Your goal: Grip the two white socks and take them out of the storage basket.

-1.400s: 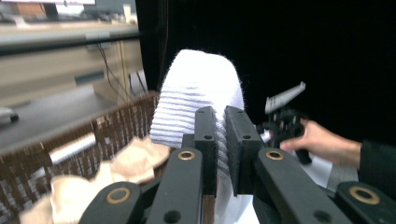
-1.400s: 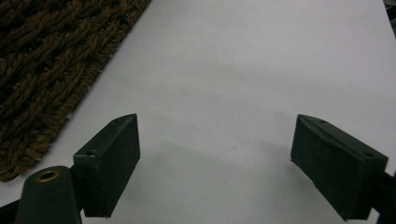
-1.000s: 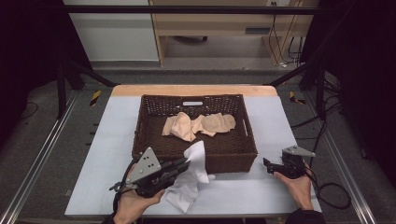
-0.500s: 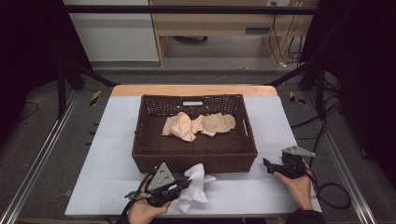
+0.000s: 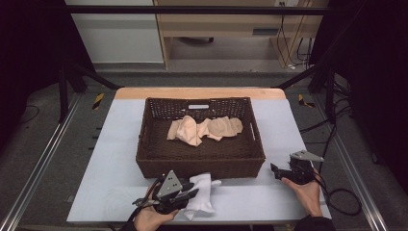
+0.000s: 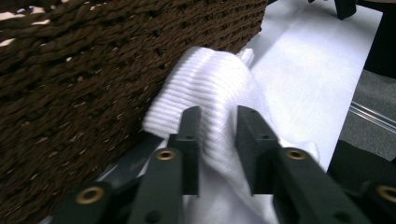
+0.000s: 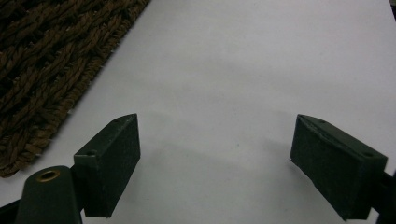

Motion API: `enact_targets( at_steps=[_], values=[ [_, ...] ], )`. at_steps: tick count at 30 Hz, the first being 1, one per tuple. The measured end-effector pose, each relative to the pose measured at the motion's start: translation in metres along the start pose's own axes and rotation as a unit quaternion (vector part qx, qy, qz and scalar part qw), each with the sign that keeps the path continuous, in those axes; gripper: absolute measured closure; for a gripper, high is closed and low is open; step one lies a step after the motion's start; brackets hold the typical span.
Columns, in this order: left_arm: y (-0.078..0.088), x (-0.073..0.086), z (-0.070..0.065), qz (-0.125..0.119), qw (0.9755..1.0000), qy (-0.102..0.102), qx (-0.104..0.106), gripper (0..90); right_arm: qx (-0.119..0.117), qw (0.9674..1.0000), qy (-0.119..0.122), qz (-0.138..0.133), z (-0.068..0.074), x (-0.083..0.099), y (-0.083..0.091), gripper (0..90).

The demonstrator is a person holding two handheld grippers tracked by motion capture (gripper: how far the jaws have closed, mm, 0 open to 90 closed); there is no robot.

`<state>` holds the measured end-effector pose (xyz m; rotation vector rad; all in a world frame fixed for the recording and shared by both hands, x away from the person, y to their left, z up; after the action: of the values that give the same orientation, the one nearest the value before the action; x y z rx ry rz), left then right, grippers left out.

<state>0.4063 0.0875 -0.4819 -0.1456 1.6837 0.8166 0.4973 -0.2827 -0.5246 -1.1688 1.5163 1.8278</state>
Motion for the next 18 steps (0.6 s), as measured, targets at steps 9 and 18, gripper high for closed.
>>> enact_targets(
  at_steps=[9, 18],
  values=[
    [0.018, -0.004, 0.019, -0.024, 0.999, 0.036, -0.013, 39.5, 0.0, 1.0, -0.001, 0.0, 0.0, 0.0, 0.0, 15.8],
    [0.049, 0.004, 0.041, -0.037, 0.9971, 0.049, -0.046, 32.2, 0.001, 1.0, 0.0, -0.001, 0.0, 0.0, 0.0, 15.6]
  ],
)
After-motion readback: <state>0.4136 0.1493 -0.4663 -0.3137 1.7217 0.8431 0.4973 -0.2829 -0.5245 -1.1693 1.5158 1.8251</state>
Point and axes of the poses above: each handheld gripper's, and its own axes: y roughly backward along the jaws, x roughly out of its underside, z roughly to its left, the point moved 6 cm from there along -y, roughly forward along the jaws, and after that the axes turned 7 degrees about -z, right-handed, at the moved point
